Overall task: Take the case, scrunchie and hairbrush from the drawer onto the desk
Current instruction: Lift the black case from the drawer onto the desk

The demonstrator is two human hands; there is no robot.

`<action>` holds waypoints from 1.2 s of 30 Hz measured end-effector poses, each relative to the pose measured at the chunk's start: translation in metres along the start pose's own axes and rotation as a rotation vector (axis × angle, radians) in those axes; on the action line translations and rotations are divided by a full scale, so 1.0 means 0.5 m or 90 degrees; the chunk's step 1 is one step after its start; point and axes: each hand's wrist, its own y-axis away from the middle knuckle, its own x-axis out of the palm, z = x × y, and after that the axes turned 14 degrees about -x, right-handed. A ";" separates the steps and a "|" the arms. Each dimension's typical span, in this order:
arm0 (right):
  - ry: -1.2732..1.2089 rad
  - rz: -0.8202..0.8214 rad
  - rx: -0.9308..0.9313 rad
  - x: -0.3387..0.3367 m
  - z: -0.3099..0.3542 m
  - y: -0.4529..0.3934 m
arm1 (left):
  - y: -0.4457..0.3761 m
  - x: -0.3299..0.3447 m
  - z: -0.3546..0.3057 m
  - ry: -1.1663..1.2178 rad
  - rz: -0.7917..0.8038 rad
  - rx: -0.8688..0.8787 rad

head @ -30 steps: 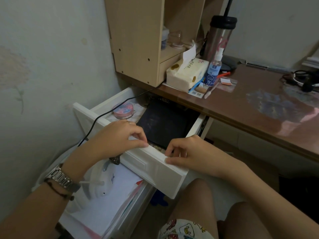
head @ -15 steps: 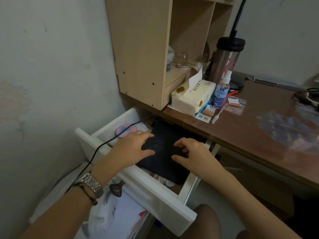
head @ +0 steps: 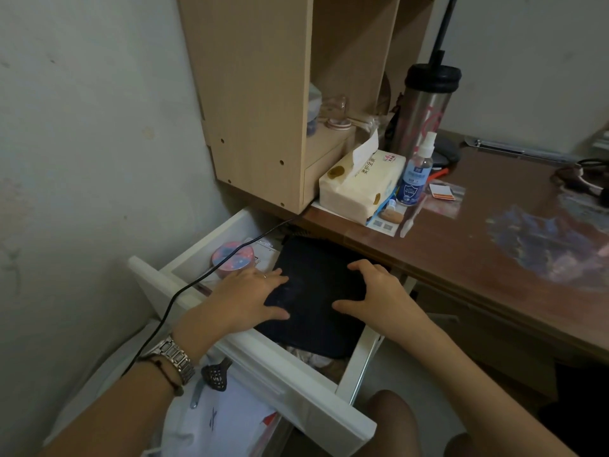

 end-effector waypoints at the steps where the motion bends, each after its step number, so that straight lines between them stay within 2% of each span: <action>1: -0.004 0.007 0.005 0.001 0.000 0.000 | 0.000 0.001 0.002 0.015 0.007 -0.008; 15: -0.049 0.071 0.061 0.006 0.010 -0.020 | -0.001 0.004 0.008 0.150 0.088 -0.051; 19: -0.044 0.065 0.071 0.015 0.007 -0.022 | 0.002 0.000 0.002 0.167 0.084 -0.055; 23: -0.055 0.057 0.071 0.017 0.007 -0.021 | 0.007 -0.010 0.000 0.249 0.094 -0.097; 36: -0.217 0.019 0.067 -0.031 -0.002 0.014 | 0.034 -0.059 -0.010 0.297 0.046 -0.112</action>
